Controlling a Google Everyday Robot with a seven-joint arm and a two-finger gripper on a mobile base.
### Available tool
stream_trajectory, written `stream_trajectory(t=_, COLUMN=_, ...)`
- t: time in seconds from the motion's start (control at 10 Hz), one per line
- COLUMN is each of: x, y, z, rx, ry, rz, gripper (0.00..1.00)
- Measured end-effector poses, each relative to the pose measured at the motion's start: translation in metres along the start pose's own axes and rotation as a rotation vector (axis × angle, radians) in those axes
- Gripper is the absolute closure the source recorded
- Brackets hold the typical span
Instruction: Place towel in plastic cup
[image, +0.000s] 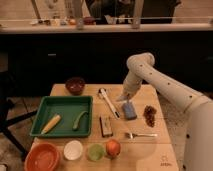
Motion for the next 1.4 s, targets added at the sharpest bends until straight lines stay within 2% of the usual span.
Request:
stream_trajectory(t=0.2, x=-0.024, y=-0.001, z=-0.008, rx=0.014, ry=-0.027, rz=-0.005, gripper=1.0)
stream_trajectory(t=0.3, x=-0.042, y=0.001, z=-0.009, rx=0.018, ry=-0.056, rz=-0.001, gripper=1.0)
stream_trajectory(t=1.1, x=-0.045, y=-0.002, z=-0.008, rx=0.022, ry=-0.063, rz=-0.004, gripper=1.0)
stream_trajectory(t=1.4, x=-0.072, y=-0.012, z=-0.01, rx=0.026, ry=-0.081, rz=-0.076, gripper=1.0)
